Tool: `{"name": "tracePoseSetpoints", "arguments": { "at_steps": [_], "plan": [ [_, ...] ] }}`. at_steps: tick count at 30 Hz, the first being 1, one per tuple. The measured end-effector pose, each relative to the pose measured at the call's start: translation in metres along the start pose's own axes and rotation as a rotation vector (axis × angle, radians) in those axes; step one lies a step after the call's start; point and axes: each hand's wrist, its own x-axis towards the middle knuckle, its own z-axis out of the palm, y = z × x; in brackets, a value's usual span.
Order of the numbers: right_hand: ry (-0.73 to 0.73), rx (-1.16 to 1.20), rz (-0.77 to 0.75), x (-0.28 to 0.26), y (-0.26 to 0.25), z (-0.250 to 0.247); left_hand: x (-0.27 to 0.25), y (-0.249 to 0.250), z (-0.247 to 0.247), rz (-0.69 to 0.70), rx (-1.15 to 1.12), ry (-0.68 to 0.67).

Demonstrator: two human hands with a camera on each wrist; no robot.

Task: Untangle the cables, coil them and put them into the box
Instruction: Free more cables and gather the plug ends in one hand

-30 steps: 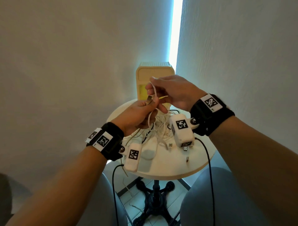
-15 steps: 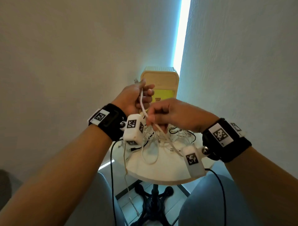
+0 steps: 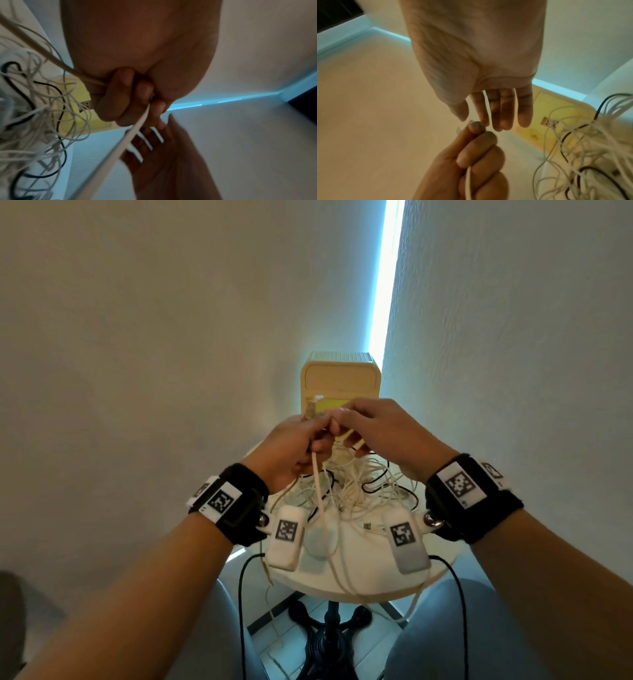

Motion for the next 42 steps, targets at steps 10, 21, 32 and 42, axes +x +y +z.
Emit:
{"name": "tracePoseSetpoints", "arguments": {
  "at_steps": [10,21,32,42],
  "plan": [
    [0.081,0.356,0.017,0.012,-0.011,0.021,-0.016,-0.011,0.004,-0.036,0.174,-0.064],
    [0.043,0.428,0.025,-0.004,-0.013,0.034,-0.019,-0.007,-0.003,0.033,-0.029,-0.051],
    [-0.233,-0.314,0.191,-0.017,0.038,-0.011,-0.023,-0.005,-0.003,0.034,-0.046,0.270],
    [-0.338,-0.802,0.215,-0.031,0.091,0.042,-0.039,-0.015,0.012,0.023,-0.095,0.335]
  ]
}}
